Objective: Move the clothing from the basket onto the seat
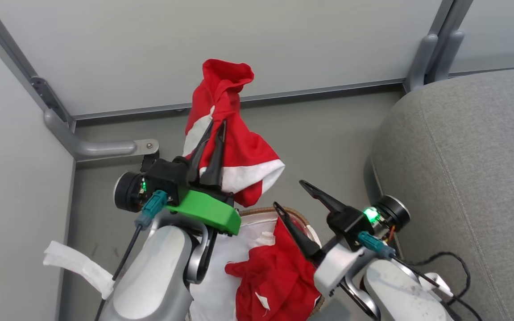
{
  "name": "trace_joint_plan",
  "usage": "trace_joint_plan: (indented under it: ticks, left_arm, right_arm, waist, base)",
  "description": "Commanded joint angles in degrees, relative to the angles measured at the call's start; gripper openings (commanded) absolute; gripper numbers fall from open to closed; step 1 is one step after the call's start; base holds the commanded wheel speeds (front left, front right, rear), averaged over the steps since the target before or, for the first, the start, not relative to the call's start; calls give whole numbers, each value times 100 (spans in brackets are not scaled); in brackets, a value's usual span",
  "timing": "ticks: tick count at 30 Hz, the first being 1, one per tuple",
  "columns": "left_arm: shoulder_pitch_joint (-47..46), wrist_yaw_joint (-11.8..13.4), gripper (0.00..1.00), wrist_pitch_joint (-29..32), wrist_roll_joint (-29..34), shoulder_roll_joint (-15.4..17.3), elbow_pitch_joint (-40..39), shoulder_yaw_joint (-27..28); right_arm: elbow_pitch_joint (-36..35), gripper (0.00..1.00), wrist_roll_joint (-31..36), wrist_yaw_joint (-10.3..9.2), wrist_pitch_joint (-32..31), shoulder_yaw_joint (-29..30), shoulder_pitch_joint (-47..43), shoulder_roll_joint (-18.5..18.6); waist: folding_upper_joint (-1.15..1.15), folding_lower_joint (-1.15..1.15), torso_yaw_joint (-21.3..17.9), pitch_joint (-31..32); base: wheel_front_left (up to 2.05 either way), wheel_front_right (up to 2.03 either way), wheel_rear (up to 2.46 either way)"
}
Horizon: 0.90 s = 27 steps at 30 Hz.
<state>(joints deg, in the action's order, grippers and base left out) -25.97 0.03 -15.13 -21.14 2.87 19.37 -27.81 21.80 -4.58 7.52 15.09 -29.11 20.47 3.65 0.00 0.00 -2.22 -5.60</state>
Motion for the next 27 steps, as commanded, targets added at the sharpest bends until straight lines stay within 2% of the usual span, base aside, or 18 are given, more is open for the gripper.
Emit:
trace_joint_plan:
  ticks: [1,7,19,27]
  left_arm:
    - [-132,30,0,-4,-46,8,-28,-44]
    - [-218,48,0,-4,-194,9,-55,-321]
    - [-411,88,0,-4,-421,8,-181,-875]
    - [-553,149,0,-3,-616,9,-241,-1209]
  right_arm:
    - [87,100,-24,-5,12,-91,138,23]
    - [526,100,-37,-5,12,-419,632,3]
    - [1136,100,62,-6,12,-563,1305,-44]
    - [1336,100,-117,-6,12,-1046,1668,-57]
  waist:
    - [0,0,61,-35]
    - [0,0,245,-120]
    - [0,0,661,-269]
    - [0,0,890,-370]
  base:
    - [0,0,0]
    - [0,0,0]
    - [0,0,0]
    - [0,0,0]
